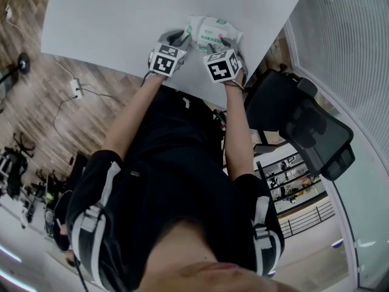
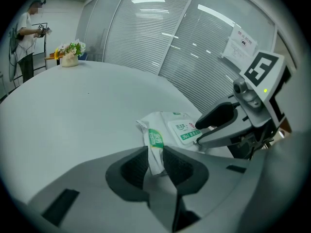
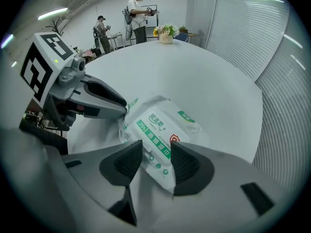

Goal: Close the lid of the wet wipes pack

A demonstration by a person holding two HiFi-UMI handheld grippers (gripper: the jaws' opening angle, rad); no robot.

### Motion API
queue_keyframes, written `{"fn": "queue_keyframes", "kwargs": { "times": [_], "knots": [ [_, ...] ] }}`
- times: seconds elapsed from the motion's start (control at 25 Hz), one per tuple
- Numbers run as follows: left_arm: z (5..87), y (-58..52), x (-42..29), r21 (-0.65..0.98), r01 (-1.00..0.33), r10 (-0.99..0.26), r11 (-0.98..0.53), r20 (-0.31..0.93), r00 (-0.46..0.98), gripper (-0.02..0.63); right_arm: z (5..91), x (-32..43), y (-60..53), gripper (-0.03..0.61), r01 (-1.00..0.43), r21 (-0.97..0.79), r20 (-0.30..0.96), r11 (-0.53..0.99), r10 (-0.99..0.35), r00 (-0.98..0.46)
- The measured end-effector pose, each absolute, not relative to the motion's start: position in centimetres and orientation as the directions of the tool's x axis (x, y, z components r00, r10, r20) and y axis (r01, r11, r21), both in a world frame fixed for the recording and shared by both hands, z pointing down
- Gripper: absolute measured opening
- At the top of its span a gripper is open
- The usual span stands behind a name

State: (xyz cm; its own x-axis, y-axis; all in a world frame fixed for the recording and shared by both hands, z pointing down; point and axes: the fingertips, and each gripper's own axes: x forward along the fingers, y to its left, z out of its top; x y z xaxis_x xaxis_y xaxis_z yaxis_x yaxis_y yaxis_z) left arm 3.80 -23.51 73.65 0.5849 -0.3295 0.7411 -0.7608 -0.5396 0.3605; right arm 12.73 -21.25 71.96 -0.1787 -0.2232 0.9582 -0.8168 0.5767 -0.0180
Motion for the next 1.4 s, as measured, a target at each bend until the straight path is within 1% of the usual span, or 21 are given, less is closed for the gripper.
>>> {"fn": "queue_keyframes", "kwargs": {
  "times": [0.12,0.24,0.48,0.72,0.92,1.08,1.16,1.28,1.4],
  "knots": [
    [73.7,-23.6,3.8,0.362,-0.759,-0.327,-0.541,0.741,0.586,0.107,72.0,12.5,-21.3,0.184,-0.823,-0.023,0.955,0.567,-0.232,-0.186],
    [73.8,-23.7,3.8,0.364,-0.758,-0.325,-0.541,0.74,0.588,0.106,72.4,12.1,-21.2,0.132,-0.821,-0.022,0.954,0.57,-0.234,-0.188],
    [73.8,-23.7,3.9,0.372,-0.753,-0.317,-0.542,0.74,0.594,0.106,72.7,12.1,-21.2,0.132,-0.819,-0.021,0.961,0.573,-0.215,-0.174],
    [73.8,-23.7,4.0,0.378,-0.747,-0.31,-0.547,0.738,0.6,0.107,73.3,12.1,-21.1,0.133,-0.801,0.012,0.981,0.598,-0.163,-0.108],
    [73.9,-23.7,4.0,0.386,-0.741,-0.304,-0.549,0.734,0.607,0.107,73.2,12.1,-21.3,0.133,-0.796,0.01,0.979,0.605,-0.169,-0.116],
    [73.7,-23.6,3.9,0.383,-0.743,-0.31,-0.549,0.733,0.606,0.106,72.7,12.1,-21.1,0.133,-0.802,0.017,0.969,0.597,-0.207,-0.134],
    [73.1,-23.1,3.8,0.375,-0.746,-0.317,-0.55,0.733,0.602,0.093,71.7,12.3,-20.8,0.132,-0.815,0.022,0.956,0.579,-0.251,-0.152],
    [71.1,-22.4,3.3,0.345,-0.755,-0.362,-0.557,0.718,0.595,0.058,68.7,12.9,-20.4,0.118,-0.857,0.02,0.911,0.514,-0.362,-0.196],
    [68.2,-20.1,3.0,0.322,-0.767,-0.426,-0.555,0.682,0.595,0.04,64.5,14.0,-18.5,0.091,-0.901,-0.012,0.831,0.433,-0.497,-0.249]
  ]
}}
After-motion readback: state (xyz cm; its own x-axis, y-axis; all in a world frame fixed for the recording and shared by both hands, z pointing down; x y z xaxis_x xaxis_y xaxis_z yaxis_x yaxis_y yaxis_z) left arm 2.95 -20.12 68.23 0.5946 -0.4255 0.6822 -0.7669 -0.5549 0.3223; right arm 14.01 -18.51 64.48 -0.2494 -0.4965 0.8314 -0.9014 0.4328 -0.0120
